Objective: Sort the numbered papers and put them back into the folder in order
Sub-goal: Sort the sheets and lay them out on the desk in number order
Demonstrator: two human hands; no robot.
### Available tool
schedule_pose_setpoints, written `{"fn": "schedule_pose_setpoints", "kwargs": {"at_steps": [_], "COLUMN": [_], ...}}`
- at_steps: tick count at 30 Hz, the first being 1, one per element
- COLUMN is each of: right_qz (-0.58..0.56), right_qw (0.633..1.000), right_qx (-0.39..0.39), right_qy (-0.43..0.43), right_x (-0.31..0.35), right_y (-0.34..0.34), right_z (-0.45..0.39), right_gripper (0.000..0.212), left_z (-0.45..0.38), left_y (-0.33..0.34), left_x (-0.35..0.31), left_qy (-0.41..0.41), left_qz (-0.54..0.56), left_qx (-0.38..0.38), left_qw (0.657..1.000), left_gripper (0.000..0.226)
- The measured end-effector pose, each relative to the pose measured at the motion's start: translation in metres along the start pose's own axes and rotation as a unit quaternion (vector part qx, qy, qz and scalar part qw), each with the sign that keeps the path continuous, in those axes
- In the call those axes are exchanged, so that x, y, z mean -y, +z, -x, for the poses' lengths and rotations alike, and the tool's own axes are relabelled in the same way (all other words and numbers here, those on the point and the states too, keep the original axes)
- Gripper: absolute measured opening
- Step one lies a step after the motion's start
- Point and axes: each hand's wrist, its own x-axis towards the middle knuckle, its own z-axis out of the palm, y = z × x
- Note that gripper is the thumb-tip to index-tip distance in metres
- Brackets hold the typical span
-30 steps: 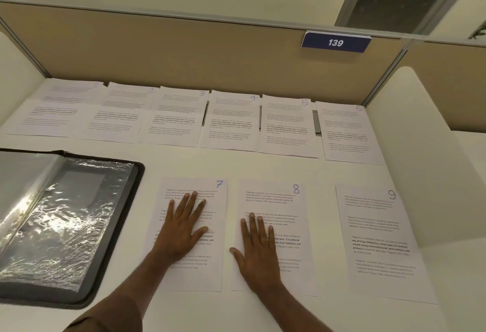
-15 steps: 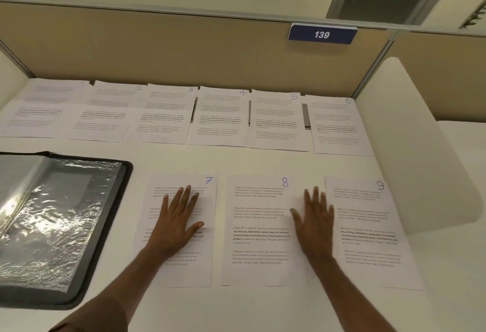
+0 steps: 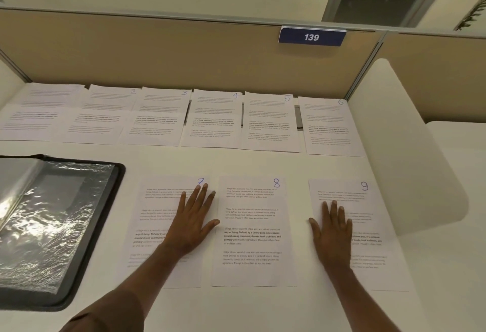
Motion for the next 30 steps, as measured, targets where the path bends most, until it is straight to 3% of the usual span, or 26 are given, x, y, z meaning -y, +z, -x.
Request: {"fn": "schedule_pose_setpoints", "kwargs": {"at_steps": [13,22,30], "right_qz": [-0.05,-0.067,-0.063], "right_qw": [0.998,0.981,0.96], "right_qx": [0.019,0.024,0.025], "right_qy": [-0.044,-0.18,-0.272], "right_x": [0.03,0.139,0.251], "right_y": [-0.011,-0.011,-0.019], "right_z": [-0.009,-0.014,0.018], "right_gripper": [0.082,0.076,0.075], "left_z": [0.007,0.023,0.069], "left_y": [-0.004,-0.029,-0.058], "left_x": [-0.006,0.002,0.061], "left_qy": [-0.038,-0.078,-0.124], "left_qz": [0.004,0.028,0.03], "left_qx": [-0.009,-0.06,-0.107], "left_qw": [0.999,0.995,0.986], "left_gripper": [0.076,0.075,0.075]}}
